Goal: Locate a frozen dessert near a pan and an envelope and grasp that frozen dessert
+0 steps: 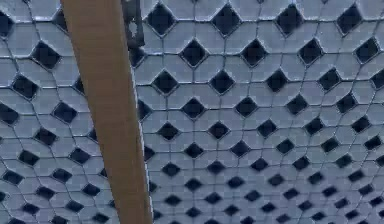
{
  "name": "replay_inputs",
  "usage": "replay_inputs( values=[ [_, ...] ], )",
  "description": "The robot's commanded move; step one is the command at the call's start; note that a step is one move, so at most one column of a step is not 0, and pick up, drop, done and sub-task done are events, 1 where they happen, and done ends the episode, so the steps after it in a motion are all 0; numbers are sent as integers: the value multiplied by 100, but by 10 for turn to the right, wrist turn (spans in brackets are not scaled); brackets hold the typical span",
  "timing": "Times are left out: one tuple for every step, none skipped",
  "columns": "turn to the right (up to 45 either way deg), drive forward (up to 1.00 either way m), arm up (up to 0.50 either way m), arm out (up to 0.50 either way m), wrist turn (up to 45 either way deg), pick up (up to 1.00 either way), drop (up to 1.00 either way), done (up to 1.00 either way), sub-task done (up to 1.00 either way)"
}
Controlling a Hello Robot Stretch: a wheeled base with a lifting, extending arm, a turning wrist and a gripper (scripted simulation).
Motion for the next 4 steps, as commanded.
replay_inputs(
  values=[
    [-450, 0, 0, 0, 0, 0, 0, 0, 0],
    [-330, 0, 0, 0, 0, 0, 0, 0, 0],
    [0, 90, 0, 0, 0, 0, 0, 0, 0],
    [-120, 0, 0, 0, 0, 0, 0, 0, 0]
  ],
)
